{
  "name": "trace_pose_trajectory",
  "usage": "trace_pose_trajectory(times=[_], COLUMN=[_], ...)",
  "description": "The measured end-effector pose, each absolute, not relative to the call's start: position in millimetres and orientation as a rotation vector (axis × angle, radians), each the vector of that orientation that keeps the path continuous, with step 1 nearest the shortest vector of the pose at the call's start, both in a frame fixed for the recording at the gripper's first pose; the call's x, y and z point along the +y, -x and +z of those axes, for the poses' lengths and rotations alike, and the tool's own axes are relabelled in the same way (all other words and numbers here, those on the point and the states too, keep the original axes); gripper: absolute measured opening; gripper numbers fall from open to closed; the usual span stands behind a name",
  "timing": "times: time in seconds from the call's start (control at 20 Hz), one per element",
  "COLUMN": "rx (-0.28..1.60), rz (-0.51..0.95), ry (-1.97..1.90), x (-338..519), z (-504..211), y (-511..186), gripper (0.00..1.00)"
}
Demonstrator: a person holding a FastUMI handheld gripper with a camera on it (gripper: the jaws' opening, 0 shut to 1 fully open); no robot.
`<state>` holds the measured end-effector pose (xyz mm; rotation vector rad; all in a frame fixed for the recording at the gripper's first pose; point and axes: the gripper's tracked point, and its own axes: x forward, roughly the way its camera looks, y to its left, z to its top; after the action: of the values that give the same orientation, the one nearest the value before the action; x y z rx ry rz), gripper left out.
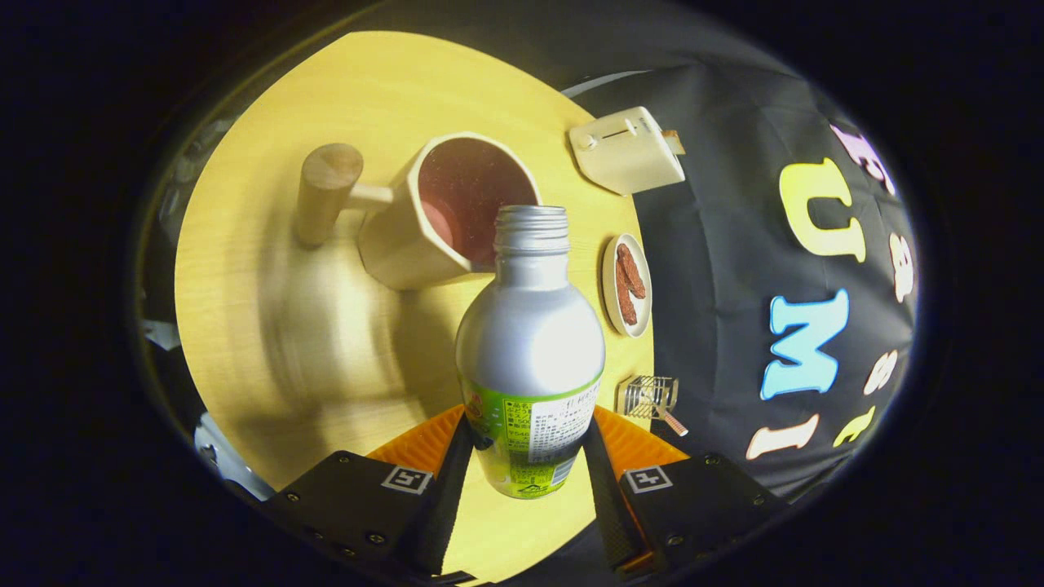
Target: Take the bottle from table, then pour the juice into the cup, finally place the bottle on the coaster
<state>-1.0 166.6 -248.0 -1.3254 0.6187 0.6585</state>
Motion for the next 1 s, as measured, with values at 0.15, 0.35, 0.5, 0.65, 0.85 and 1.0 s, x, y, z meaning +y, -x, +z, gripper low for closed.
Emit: trace_pose_trajectory(times=[0.15, 0.35, 0.5, 0.65, 0.85, 1.0], rx=[0.630, 0.635, 0.648, 0.669, 0.670, 0.673], rz=[0.662, 0.664, 0.669, 0.661, 0.658, 0.656], ry=[1.254, 1.178, 1.087, 0.975, 0.875, 0.796], x=[168.1, 169.0, 169.5, 168.5, 169.3, 171.5], z=[-253.7, -254.7, -254.3, -252.6, -249.6, -246.3], y=[0.6, -0.5, -0.9, -2.3, -6.7, -8.9], gripper=[0.71, 0.71, 0.71, 0.71, 0.71, 0.71])
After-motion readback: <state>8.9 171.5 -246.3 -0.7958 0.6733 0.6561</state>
